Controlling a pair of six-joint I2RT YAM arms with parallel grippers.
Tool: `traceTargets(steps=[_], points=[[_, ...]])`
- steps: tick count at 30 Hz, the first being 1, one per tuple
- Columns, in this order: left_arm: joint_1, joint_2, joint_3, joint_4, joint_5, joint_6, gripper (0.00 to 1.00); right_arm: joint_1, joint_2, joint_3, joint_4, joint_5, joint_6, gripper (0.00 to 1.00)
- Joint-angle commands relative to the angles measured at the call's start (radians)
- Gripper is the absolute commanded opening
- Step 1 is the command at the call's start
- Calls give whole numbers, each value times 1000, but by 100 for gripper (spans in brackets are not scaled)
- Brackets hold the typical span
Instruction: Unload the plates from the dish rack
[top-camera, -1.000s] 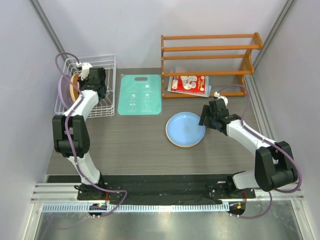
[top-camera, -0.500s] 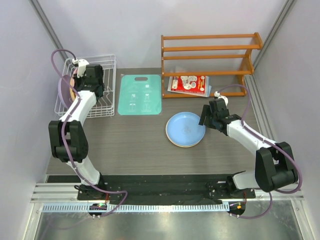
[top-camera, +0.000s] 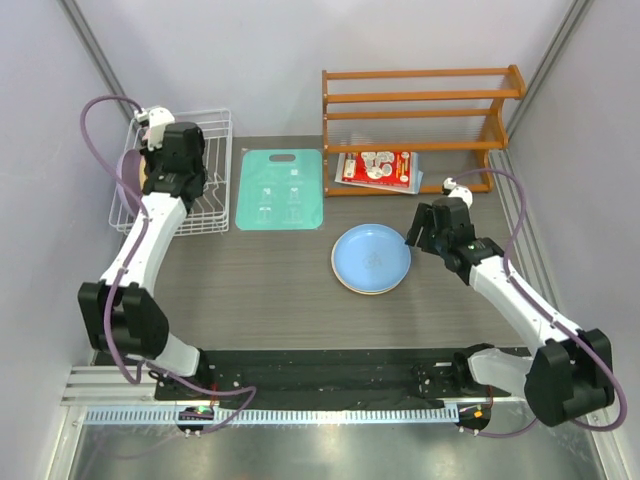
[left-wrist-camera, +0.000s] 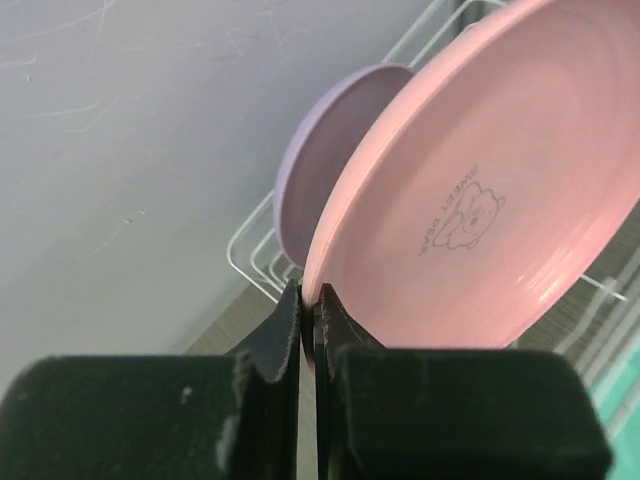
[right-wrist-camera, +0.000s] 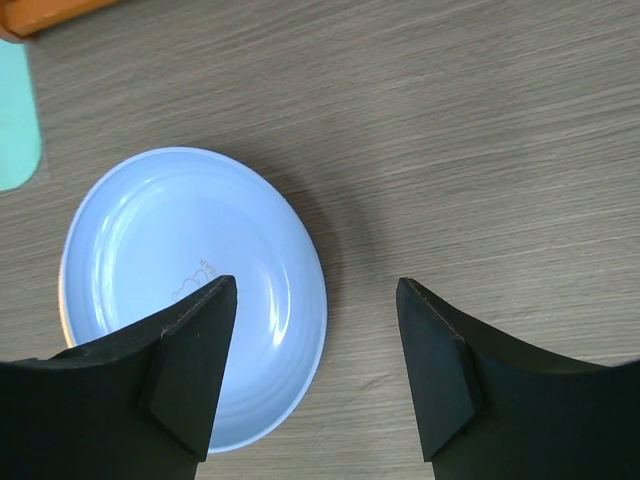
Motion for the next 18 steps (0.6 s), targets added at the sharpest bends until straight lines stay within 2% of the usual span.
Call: traceTargets(steps=[1, 3, 4, 6, 7, 8, 11, 15, 18], points=[[-21, -145, 36, -138, 205, -204, 0, -2, -93, -11, -4, -9, 8, 71], [-24, -197, -2, -178, 360, -293, 0, -2, -104, -5, 6, -71, 11, 71], [-24, -213, -22, -176, 523, -321, 0, -2, -106, -4, 22, -99, 8, 71], [-30, -246, -63, -155, 688, -400, 0, 0, -101, 12, 32, -168, 8, 71], [-37, -253, -102, -130, 850, -421, 0, 0, -96, 13, 57, -196, 13, 71], [-48, -259, -123, -116, 899, -448, 0, -2, -95, 16, 71, -232, 14, 71], [-126, -273, -194, -67, 980, -502, 0, 3, -95, 4, 158, -324, 42, 71], [-258, -276, -258, -40, 979, -539, 0, 9, -80, 16, 242, -394, 65, 71], [-315, -270, -303, -14, 979, -574, 0, 26, -76, 25, 267, -404, 82, 71]])
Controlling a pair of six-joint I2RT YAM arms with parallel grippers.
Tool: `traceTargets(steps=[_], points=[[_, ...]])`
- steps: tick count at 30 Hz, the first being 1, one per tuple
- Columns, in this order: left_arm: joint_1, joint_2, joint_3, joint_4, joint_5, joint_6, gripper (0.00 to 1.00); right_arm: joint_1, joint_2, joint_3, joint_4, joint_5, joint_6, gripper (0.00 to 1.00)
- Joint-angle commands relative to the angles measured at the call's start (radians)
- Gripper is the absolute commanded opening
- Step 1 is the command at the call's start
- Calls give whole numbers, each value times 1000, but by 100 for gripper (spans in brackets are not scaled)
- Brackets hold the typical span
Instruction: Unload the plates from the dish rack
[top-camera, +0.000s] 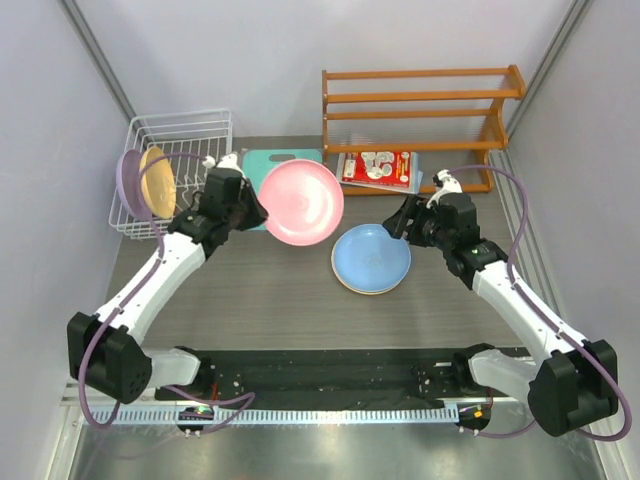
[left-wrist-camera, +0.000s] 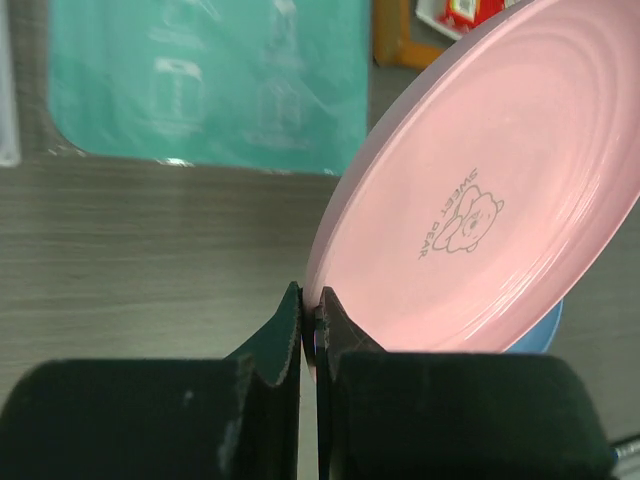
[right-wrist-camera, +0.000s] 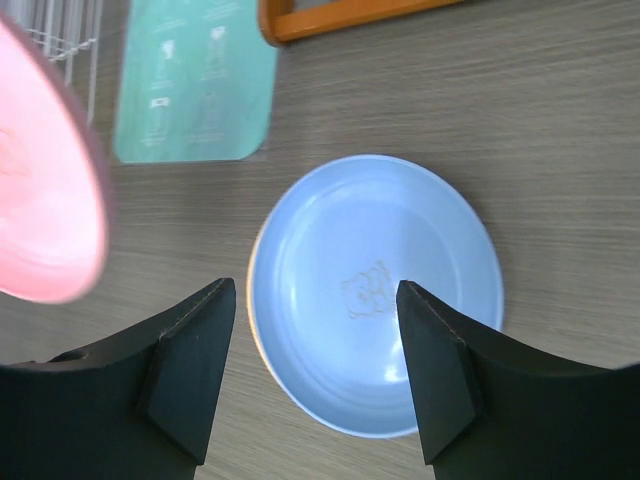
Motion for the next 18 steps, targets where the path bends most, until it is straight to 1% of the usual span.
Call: traceTargets(steps=[1, 8, 14, 18], points=[[-67, -10, -30, 102, 66, -87, 0, 25, 3, 35, 117, -76, 39, 71], [-162, 22, -65, 117, 20, -114, 0, 66, 35, 35, 122, -39, 30, 72], [-228, 77, -36, 122, -21, -113, 0, 108, 64, 38, 119, -2, 22, 72], [-253, 115, -13, 116, -46, -111, 0, 115, 83, 35, 120, 9, 18, 72]])
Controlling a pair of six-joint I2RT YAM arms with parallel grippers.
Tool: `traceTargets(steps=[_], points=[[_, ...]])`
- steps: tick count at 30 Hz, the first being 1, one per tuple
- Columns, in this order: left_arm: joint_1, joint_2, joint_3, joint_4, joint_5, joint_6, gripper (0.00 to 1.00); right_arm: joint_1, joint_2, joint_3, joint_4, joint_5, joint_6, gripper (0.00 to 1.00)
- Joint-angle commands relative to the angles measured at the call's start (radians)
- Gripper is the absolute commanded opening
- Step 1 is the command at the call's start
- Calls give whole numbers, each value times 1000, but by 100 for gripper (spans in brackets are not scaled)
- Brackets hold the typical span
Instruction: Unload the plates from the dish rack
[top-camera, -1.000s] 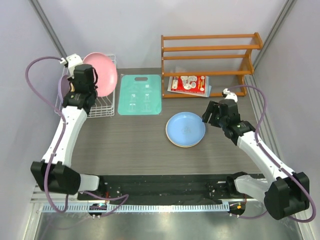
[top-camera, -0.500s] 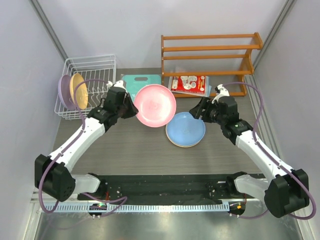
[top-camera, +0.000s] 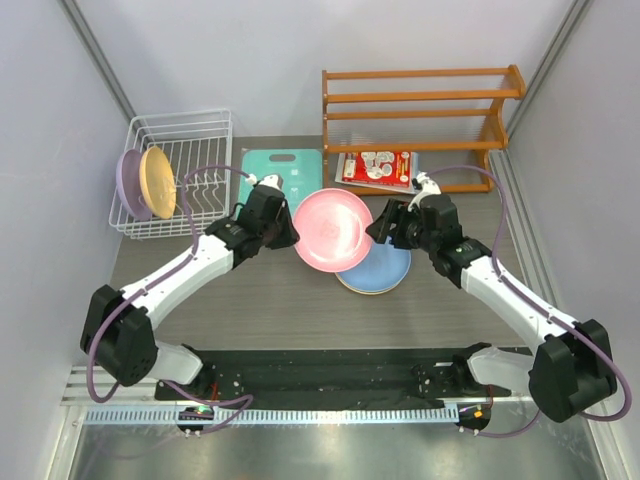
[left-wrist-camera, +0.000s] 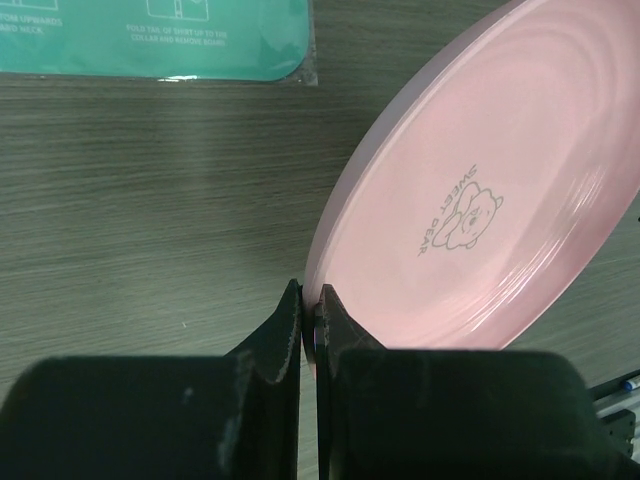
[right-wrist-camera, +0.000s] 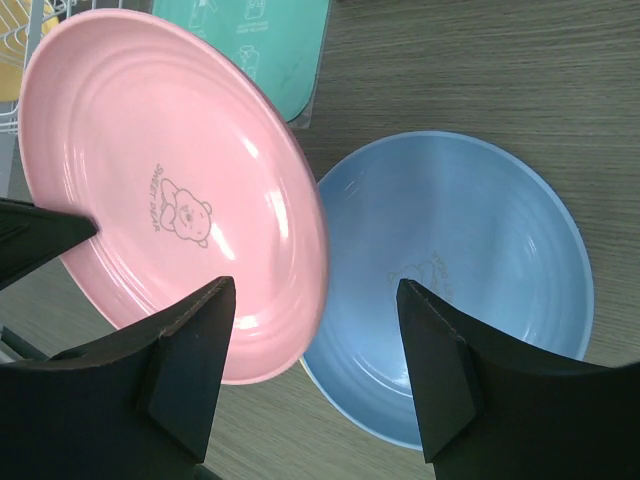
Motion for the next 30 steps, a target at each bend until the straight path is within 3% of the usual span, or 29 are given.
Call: traceTargets(steps=[1, 6, 11, 12, 13, 16, 19, 20, 22, 23, 26, 29, 30], points=[[-23, 19, 61, 61, -30, -18, 0, 11, 26, 37, 45, 31, -8, 71], [-43, 7, 75, 61, -25, -10, 0, 11, 80, 33, 46, 47, -9, 69], [-45, -15, 90, 58, 25, 12, 0, 13, 120, 43, 65, 21, -35, 57], [-45, -15, 93, 58, 30, 13, 0, 13, 123, 44, 72, 18, -37, 51], [-45, -13, 95, 55, 35, 13, 0, 13, 123, 43, 77, 15, -37, 31], [-45, -12, 92, 58, 42, 13, 0, 13, 112, 37, 95, -2, -40, 1], [-43, -4, 84, 64, 42, 13, 0, 13, 88, 23, 105, 4, -43, 1], [-45, 1, 84, 64, 39, 13, 4, 13, 80, 20, 105, 12, -43, 1], [-45, 5, 81, 54, 24, 14, 20, 11, 54, 7, 100, 50, -46, 1], [-45, 7, 79, 56, 19, 16, 43, 11, 46, 7, 79, 66, -48, 1], [-45, 10, 81, 33, -33, 26, 85, 11, 31, 15, 21, 132, -55, 1], [-45, -4, 93, -13, -138, 55, 99, 7, 32, 36, -62, 228, -68, 1], [-45, -15, 99, -24, -169, 68, 99, 7, 35, 49, -85, 248, -69, 1]])
